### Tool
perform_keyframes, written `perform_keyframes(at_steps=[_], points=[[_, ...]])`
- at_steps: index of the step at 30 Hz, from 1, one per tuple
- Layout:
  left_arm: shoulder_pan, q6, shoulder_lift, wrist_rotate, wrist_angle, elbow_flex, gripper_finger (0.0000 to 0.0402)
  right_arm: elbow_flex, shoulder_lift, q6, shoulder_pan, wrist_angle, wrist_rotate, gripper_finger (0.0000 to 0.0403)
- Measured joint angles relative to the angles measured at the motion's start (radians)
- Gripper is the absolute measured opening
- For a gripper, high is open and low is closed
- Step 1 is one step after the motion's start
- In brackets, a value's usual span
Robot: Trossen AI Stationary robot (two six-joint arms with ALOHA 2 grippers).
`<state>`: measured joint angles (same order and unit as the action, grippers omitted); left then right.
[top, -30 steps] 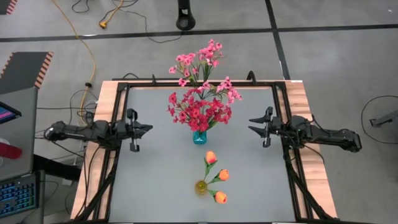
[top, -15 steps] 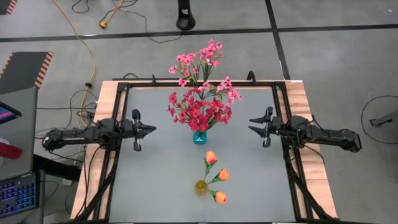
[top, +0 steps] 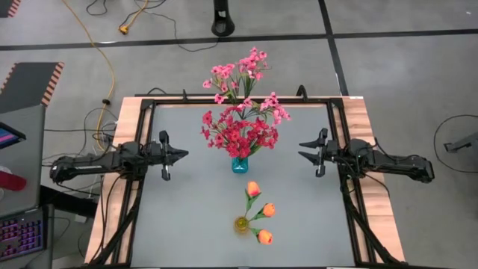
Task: Sort flowers into vase by color
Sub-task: Return to Home Position
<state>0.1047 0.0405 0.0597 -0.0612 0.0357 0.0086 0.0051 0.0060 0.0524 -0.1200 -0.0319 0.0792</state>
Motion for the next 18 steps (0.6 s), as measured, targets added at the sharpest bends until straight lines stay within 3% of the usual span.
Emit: perform_keyframes(at_steps=[18], points=[[0.0, 0.003, 0.0, -0.002, 0.0, -0.001, 0.0, 0.0, 0.0, 0.0, 0.0, 0.0, 0.0, 0.0171]])
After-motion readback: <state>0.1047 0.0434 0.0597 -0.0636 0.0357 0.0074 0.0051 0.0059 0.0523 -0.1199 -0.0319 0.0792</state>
